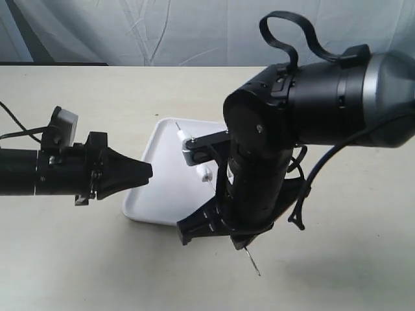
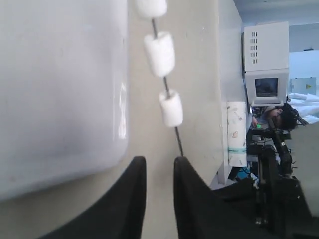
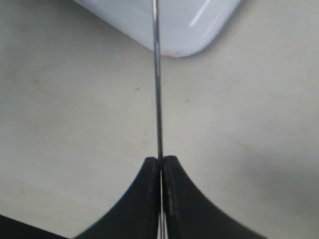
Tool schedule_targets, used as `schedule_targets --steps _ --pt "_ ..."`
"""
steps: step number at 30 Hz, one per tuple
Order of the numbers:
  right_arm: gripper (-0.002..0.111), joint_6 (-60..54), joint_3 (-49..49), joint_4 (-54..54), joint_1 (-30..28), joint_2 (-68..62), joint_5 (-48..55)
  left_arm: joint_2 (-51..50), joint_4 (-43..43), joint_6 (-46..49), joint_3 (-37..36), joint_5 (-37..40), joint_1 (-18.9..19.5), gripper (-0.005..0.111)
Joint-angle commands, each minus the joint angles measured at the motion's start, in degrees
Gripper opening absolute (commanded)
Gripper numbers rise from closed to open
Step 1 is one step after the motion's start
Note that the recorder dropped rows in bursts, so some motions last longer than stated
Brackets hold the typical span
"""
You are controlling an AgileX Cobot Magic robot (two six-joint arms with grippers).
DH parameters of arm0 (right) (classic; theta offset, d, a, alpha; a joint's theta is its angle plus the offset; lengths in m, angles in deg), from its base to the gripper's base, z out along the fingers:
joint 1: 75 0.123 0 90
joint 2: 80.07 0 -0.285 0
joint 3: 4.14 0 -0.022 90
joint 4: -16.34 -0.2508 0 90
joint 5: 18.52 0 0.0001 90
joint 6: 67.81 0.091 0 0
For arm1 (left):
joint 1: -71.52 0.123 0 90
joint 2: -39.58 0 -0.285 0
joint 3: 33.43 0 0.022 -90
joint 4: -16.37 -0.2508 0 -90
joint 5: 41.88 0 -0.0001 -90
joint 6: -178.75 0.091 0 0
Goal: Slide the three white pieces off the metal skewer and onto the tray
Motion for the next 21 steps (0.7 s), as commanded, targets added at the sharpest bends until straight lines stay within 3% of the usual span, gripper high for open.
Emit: schedule_targets --steps 1,7,14,21 --pt "-0.001 1.5 -2.8 -6.1 0.2 0.6 -4.9 -0.1 0.5 -1.0 3.4 -4.1 -0.5 0.020" --pt "-0.001 2.2 -3.5 -12.2 4.1 0.6 -10.4 -1.9 0.5 -2.3 5.9 -6.9 -0.5 0.021" --pt "-0.001 6.9 -3.5 -11.9 7.4 0.6 -10.6 -5.8 0.5 -2.3 7.5 -3.7 -3.9 0.044" --pt "-0.001 10.4 -3.5 -11.5 8.0 0.6 -11.0 -5.9 0.5 -1.9 8.1 -4.2 -4.6 0.045"
